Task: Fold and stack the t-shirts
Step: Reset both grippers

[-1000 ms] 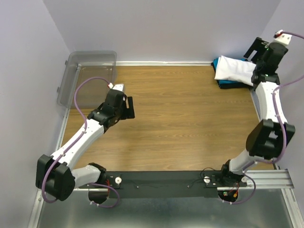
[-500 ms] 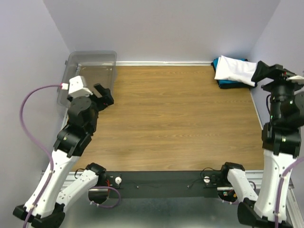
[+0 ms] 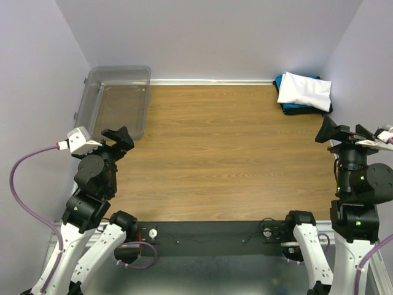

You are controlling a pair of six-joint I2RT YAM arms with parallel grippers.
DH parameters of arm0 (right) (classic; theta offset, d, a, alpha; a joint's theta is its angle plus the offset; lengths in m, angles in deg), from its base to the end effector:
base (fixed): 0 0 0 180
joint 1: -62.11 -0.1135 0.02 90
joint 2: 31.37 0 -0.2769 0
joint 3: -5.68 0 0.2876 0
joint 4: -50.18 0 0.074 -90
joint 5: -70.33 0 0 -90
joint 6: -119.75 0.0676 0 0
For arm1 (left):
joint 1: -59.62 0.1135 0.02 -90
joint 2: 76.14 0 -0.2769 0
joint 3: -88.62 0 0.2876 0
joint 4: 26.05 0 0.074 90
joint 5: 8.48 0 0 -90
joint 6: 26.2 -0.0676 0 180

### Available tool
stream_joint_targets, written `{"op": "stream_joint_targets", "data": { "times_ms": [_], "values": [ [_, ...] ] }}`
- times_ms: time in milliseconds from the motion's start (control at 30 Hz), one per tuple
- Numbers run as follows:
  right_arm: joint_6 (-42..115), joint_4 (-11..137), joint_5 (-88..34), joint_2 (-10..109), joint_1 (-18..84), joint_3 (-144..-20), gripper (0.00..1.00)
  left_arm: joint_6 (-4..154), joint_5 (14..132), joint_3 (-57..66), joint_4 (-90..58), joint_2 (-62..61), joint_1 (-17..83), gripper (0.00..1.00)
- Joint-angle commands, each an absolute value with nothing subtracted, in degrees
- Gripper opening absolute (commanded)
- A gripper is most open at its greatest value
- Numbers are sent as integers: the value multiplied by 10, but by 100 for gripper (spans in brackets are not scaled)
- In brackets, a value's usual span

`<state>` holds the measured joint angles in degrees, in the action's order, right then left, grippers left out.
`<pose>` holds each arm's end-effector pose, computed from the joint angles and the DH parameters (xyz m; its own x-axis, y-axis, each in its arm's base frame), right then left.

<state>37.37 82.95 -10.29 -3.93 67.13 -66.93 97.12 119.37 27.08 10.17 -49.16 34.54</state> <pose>0.1130 -0.0210 0.4753 0.2445 0.1099 -0.9634 0.2144 0.9629 0.1642 0.1420 -0.0207 0.3986 0.0994 -0.5254 -0.8450 -0.1989 0.8216 -0.5342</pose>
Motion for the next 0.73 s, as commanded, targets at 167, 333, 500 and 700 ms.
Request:
{"op": "stream_joint_targets", "data": {
  "times_ms": [167,333,500,700],
  "values": [
    [377,872,-106,-61,640,-643,100,1033,1175,347,39,-515,348,99],
    [387,872,-116,-61,628,-635,100,1053,1144,360,8,-473,348,99],
    [393,872,-113,-65,626,-630,100,1040,1125,354,-22,-421,348,99],
    [404,871,-118,-60,627,-627,100,1033,1113,351,-53,-381,348,99]
  ]
}}
